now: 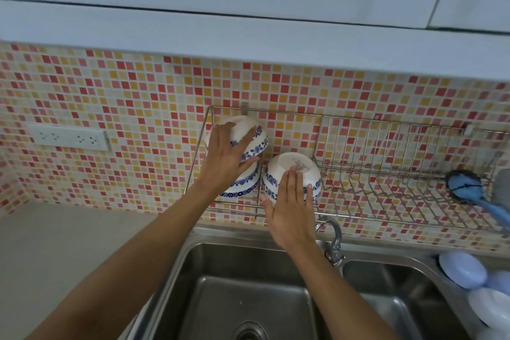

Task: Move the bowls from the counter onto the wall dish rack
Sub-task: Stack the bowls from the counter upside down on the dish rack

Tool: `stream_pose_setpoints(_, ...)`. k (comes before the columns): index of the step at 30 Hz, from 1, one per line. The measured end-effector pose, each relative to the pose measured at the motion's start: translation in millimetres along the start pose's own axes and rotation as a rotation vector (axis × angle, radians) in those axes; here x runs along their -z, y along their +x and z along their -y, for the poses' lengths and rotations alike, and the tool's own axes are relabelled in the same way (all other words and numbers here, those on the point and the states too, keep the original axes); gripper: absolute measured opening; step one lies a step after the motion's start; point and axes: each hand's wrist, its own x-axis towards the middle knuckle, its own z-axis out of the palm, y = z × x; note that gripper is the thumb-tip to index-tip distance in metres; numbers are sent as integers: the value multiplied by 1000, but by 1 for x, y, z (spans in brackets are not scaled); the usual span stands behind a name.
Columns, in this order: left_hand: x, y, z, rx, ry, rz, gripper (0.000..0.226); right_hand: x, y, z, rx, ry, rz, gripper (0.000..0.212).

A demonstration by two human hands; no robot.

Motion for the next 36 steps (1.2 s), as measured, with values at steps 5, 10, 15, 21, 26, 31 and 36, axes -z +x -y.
stream_pose_setpoints(5, -12, -16, 5, -79, 58, 114, 61, -1, 0, 1, -4, -7, -12, 76)
stream_pose_setpoints(10, -14, -23, 9, -133, -26, 184, 68, -2, 0, 1, -4, -21, -21, 75)
stream_pose_setpoints(15, -13, -25, 5, -46, -115, 242, 85, -2, 0, 1, -9, -27, -19, 76)
stream_pose_setpoints(21, -14, -28, 1, 23, -129, 222, 96, -1, 0, 1, -11, -28, -12, 77)
stream_pose_setpoints(26, -17, -31, 1, 47, -144, 221, 99, -3, 0, 0, -2, -25, -18, 76)
stream_pose_setpoints(31, -16, -35, 1, 48, -162, 224, 92, -6, 1, -1, -1, -18, -51, 77)
stream_pose_setpoints(36, -17, -40, 2, 55, -223, 226, 87, -9, -1, 0, -7, -9, -102, 80)
